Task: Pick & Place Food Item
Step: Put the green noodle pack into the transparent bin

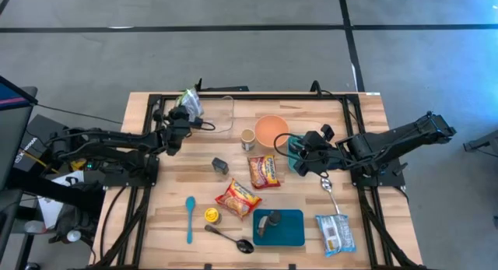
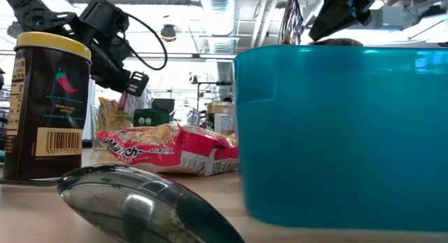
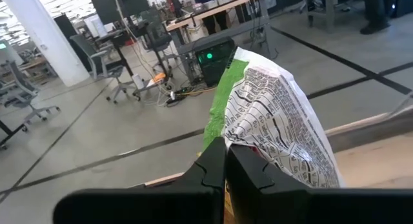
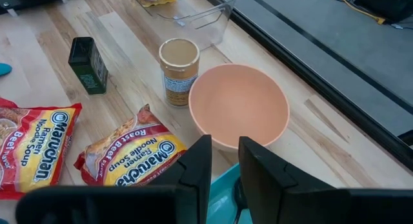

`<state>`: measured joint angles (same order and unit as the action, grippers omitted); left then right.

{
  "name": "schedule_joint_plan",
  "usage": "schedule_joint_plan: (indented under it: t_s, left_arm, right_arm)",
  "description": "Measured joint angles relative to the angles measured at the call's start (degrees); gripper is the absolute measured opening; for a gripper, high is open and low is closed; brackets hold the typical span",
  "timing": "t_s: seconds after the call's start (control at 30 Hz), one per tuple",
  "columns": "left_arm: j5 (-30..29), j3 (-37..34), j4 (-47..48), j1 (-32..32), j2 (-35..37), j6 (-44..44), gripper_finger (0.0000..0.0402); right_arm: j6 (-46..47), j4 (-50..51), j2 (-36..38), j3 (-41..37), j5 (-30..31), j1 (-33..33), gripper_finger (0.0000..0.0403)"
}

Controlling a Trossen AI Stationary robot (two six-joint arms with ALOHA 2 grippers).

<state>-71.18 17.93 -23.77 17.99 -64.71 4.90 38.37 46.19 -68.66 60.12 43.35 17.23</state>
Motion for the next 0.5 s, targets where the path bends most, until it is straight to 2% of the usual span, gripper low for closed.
schedule_joint_plan:
  t_s: [0.5]
  left_arm:
    - [-1.36, -0.04, 3.59, -0.56, -0.65, 6.28, 0.0]
  right_arm:
    - [-0.46, 0.0, 0.0, 0.0, -0.01, 0.0, 0.0072]
